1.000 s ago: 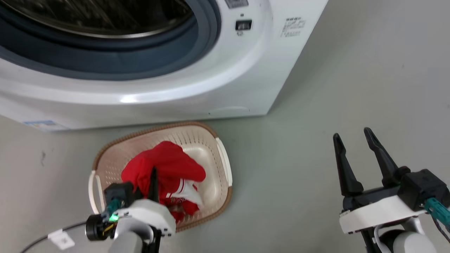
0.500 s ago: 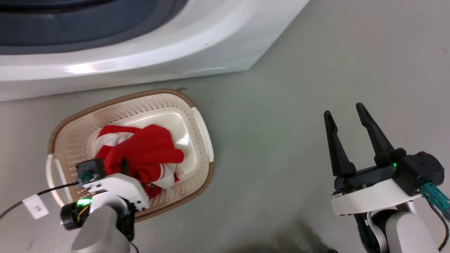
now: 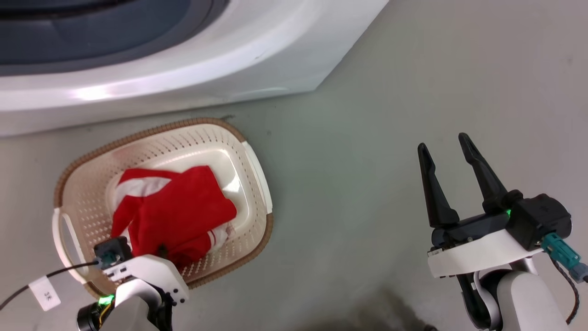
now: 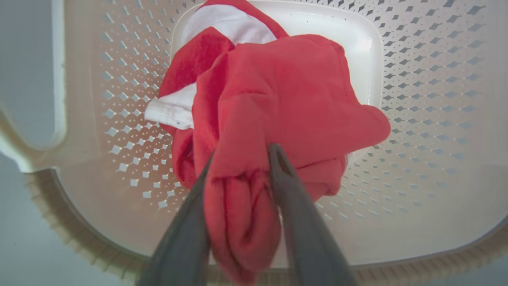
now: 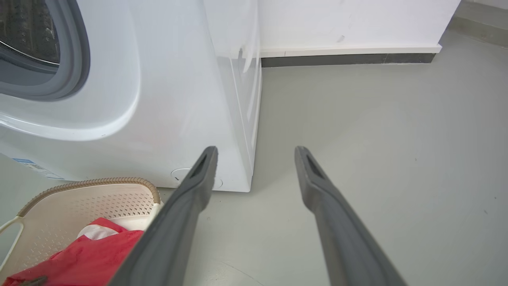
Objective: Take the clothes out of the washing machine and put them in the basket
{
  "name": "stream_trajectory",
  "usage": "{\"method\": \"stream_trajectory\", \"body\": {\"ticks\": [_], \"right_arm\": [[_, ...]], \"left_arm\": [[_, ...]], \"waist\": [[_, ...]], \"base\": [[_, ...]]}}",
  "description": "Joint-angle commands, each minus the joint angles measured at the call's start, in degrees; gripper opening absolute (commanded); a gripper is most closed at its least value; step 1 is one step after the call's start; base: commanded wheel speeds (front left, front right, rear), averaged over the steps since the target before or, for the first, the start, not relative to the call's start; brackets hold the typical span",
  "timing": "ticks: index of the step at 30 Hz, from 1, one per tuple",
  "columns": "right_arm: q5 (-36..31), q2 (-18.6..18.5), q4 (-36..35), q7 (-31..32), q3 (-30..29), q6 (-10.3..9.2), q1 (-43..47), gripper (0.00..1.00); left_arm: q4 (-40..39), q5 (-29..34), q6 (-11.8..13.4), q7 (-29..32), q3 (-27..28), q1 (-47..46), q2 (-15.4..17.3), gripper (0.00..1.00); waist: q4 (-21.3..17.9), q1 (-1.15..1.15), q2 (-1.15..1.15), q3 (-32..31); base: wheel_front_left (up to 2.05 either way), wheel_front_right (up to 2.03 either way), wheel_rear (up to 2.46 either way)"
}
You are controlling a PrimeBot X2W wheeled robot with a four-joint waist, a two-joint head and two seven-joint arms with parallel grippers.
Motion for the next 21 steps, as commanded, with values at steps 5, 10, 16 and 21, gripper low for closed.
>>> {"method": "stream_trajectory", "body": {"ticks": [5,10,16,21], "right_arm": [[0.3,0.0,1.6,-0.4,-0.3,-0.02,1.6,1.0],[0.1,0.0,2.4,0.3,-1.3,-0.02,4.3,1.0],[-1.1,0.0,1.1,1.5,-3.4,-0.02,7.9,1.0],[-1.6,0.0,-0.4,2.8,-4.9,-0.02,10.6,1.0]], "left_arm": [[-1.7,0.1,-1.0,-0.1,0.5,3.2,-0.2,1.0],[-6.0,2.6,-1.0,-0.1,-1.3,7.5,-0.9,1.0],[-16.3,5.9,-1.2,-0.1,-2.6,12.4,-2.3,1.0],[-27.0,8.4,-0.5,-0.1,-3.7,16.0,-3.6,1.0]], "waist": [[0.0,-0.01,0.0,-8.5],[0.8,-0.01,0.0,-16.6],[2.6,-0.01,0.0,-23.2],[4.1,-0.01,0.0,-27.0]], "base": [[0.0,0.0,0.0],[0.0,0.0,0.0],[0.0,0.0,0.0],[0.0,0.0,0.0]]}}
